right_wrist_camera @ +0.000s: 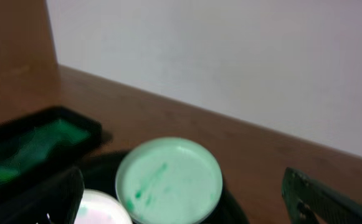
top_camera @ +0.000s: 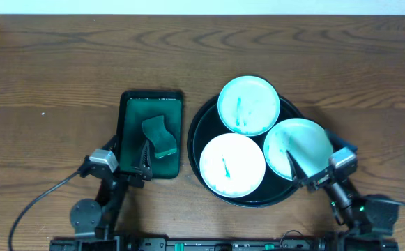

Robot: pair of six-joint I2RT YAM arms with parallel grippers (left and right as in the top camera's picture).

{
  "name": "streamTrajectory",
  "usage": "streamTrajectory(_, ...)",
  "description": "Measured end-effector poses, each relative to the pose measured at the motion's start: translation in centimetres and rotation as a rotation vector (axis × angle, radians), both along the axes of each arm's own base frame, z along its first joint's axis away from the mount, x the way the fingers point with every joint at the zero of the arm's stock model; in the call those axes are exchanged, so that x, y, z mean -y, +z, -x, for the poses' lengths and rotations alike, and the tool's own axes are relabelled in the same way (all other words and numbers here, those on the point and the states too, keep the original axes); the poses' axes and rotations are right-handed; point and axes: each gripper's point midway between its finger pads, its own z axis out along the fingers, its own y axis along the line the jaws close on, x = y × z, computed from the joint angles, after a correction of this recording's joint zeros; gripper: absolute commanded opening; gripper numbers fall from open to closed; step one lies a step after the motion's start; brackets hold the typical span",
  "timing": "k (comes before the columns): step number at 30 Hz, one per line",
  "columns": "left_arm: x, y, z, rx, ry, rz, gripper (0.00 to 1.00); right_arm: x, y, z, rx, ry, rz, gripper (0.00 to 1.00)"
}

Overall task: Clean dirty plates on tray and stack at the side
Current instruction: 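Move right gripper to the lower-left white plate and grip its rim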

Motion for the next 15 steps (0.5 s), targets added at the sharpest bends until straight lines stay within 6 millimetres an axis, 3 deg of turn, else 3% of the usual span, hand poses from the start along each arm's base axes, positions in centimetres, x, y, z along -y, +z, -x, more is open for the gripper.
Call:
streamTrajectory(3,0.3,2.4,0.3,-0.097,-0.015,0.012,0.82,0.0,2.9,-1.2,-0.119,0.010,-0.009,0.99)
streamTrajectory(7,0.5,3.0,0.2,-0.337,-0.029,0.033,0.82,0.0,3.7,-2.9,-0.408,0.021,-0.032,0.99)
streamTrajectory(11,1.0,3.0,-0.6,-0.536,-0.062,0.057,0.82,0.1,2.7,-4.6,-0.607,0.039,-0.035,0.99)
streamTrajectory(15,2.1,3.5,-1.2,-0.637,-0.130,0.089,0.82,-0.4,0.2,-5.7,-0.818,0.045,-0.157,0.99)
